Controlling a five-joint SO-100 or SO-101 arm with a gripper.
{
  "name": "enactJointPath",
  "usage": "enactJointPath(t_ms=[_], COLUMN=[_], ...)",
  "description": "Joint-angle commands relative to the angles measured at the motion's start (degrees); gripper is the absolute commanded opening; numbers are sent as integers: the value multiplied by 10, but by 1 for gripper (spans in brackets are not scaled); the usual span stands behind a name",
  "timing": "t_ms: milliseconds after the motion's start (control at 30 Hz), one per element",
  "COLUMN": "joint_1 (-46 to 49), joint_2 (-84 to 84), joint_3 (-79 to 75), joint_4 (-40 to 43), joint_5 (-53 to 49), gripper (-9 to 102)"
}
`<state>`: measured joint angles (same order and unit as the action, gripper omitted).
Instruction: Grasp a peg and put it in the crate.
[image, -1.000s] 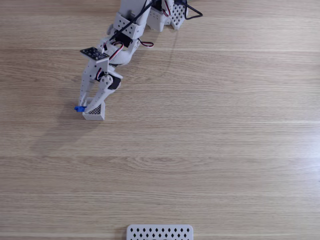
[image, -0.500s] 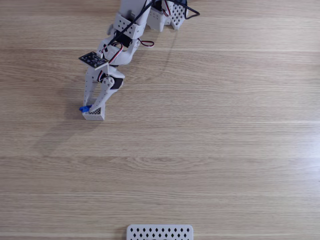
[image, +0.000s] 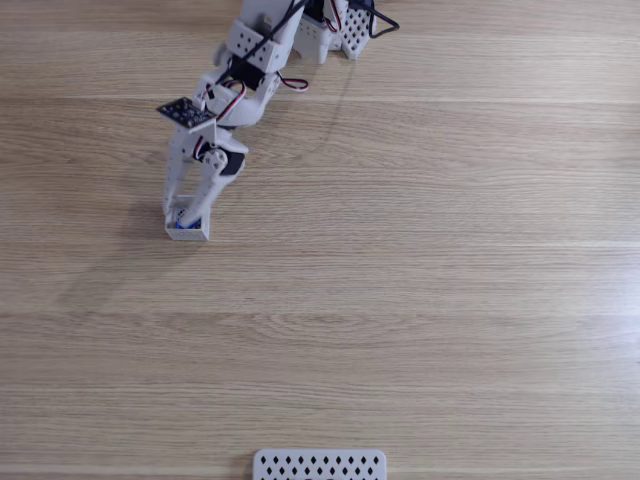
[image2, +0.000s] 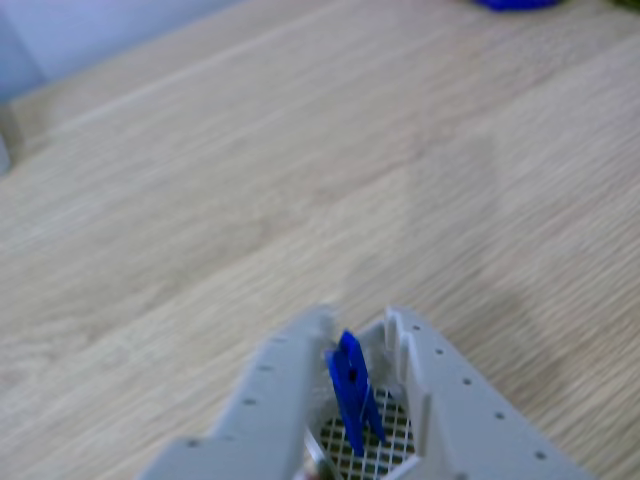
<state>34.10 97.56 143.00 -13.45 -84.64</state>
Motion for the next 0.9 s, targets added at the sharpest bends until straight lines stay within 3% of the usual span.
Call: enactJointPath(t_ms=[0,367,867], joint_1=[-4,-27,-265], joint_2=[114,198,436], joint_3=[-59,-50,25], joint_4=[48,158,429], joint_5=[-4,-4,-4], gripper=[-2,-1,-1])
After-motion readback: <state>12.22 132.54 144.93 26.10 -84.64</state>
